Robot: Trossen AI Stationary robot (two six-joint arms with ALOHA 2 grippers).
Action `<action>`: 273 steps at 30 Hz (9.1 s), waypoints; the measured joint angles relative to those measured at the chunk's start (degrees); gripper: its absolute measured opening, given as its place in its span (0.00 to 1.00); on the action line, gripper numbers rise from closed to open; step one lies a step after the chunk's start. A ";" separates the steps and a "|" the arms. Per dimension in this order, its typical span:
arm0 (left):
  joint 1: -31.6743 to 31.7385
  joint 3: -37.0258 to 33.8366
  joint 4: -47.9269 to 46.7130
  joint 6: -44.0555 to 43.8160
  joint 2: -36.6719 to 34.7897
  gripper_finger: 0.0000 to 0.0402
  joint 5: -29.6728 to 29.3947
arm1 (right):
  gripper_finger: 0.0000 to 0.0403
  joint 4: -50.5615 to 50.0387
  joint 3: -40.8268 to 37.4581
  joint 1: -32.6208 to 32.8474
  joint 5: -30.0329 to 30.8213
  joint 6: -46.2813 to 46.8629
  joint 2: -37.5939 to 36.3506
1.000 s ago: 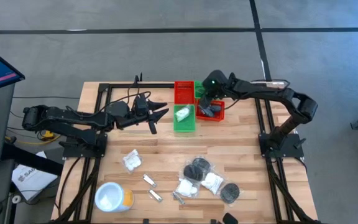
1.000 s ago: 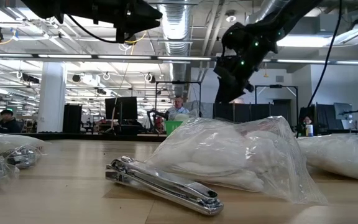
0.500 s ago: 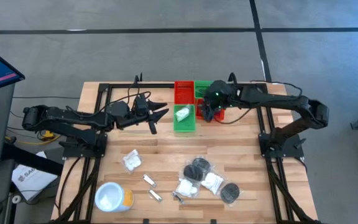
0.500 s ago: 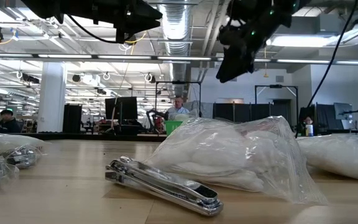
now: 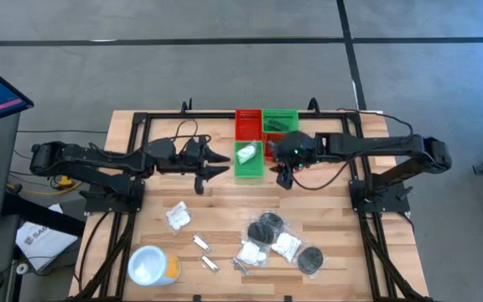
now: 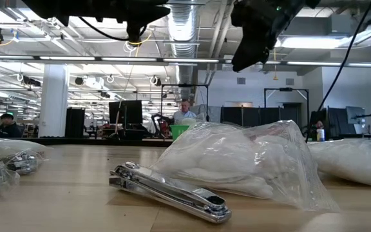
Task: Pick & Place Travel size toiletries
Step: Put the white cotton pack into the left green bin
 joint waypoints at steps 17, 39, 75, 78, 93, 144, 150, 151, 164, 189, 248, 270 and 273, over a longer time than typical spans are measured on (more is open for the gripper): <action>-8.44 0.04 -2.19 -1.30 11.91 0.30 0.23 | 0.35 0.04 0.00 12.13 0.02 2.60 0.01; -16.67 0.02 8.20 -10.75 30.01 0.30 3.81 | 0.33 0.04 0.00 18.38 0.13 5.43 0.03; -19.50 4.00 15.08 -18.08 43.66 0.30 4.27 | 0.32 0.44 0.00 18.35 0.28 5.41 0.08; -19.50 4.67 15.22 -19.29 45.23 0.30 4.25 | 0.32 0.44 0.00 18.35 0.28 5.41 0.07; -20.52 6.93 16.15 -19.52 47.69 0.30 4.75 | 0.32 0.44 -0.01 18.34 0.28 5.41 0.09; -18.93 6.91 0.95 -7.30 33.02 0.00 0.55 | 0.32 0.48 0.00 18.33 0.31 5.39 0.09; -16.36 6.91 -3.26 -3.60 27.39 0.00 0.03 | 0.32 0.85 0.00 18.33 0.31 5.39 0.09; -15.85 6.91 -3.22 -2.98 26.80 0.00 -0.52 | 0.32 0.91 0.00 18.33 0.31 5.39 0.09; -8.56 6.91 -5.16 -0.74 25.33 0.00 -2.53 | 0.32 0.88 0.00 18.31 0.31 4.80 0.09; 2.08 6.91 -4.83 1.88 24.70 0.00 -3.27 | 0.32 0.90 0.00 18.30 0.33 4.80 0.18; 13.53 6.80 -3.07 4.74 28.92 0.00 -3.93 | 0.32 1.33 0.00 18.29 0.50 3.77 0.18; 13.40 6.80 -3.00 4.72 28.63 0.12 -8.73 | 0.32 1.33 0.00 18.29 0.50 3.73 0.18; 13.40 6.80 -2.97 4.72 28.63 0.19 -8.73 | 0.32 1.33 -0.01 18.29 0.50 3.73 0.18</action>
